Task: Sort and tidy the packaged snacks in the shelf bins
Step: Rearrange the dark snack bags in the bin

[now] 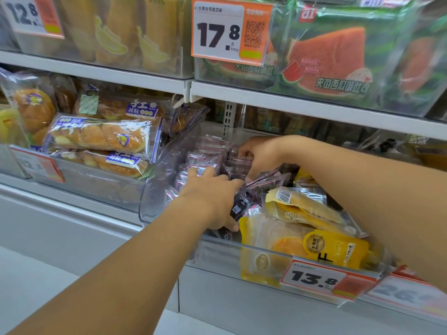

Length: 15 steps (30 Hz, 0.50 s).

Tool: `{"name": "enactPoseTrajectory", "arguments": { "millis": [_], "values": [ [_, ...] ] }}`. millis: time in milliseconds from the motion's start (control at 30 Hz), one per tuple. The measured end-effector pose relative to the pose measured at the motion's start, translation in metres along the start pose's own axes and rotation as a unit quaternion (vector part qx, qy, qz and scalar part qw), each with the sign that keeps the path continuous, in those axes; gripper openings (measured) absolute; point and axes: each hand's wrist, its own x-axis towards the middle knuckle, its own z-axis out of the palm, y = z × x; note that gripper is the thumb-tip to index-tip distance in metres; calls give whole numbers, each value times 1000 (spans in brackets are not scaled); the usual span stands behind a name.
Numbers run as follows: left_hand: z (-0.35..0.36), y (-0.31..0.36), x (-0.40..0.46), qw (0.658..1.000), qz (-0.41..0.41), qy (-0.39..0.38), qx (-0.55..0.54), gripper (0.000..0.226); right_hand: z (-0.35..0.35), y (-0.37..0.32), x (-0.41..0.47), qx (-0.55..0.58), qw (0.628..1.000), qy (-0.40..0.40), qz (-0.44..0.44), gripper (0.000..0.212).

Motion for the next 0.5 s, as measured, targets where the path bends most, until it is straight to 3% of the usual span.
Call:
{"name": "enactPoseTrajectory", "arguments": {
  "millis": [67, 267, 400, 500],
  "values": [
    [-1, 0, 1, 1000, -2, -13, 6, 105, -5, 2, -9, 13, 1000, 15, 4, 62],
    [-4, 4, 4, 999, -18, -22, 28, 87, 7, 8, -37, 5, 990, 142, -26, 27],
    [-2, 4, 5, 1000, -14, -16, 19, 88, 7, 6, -48, -5, 998, 39, -49, 51],
    [-5, 3, 7, 998, -14, -42, 32, 92, 1, 3, -55, -13, 998, -35, -42, 50]
  ]
}}
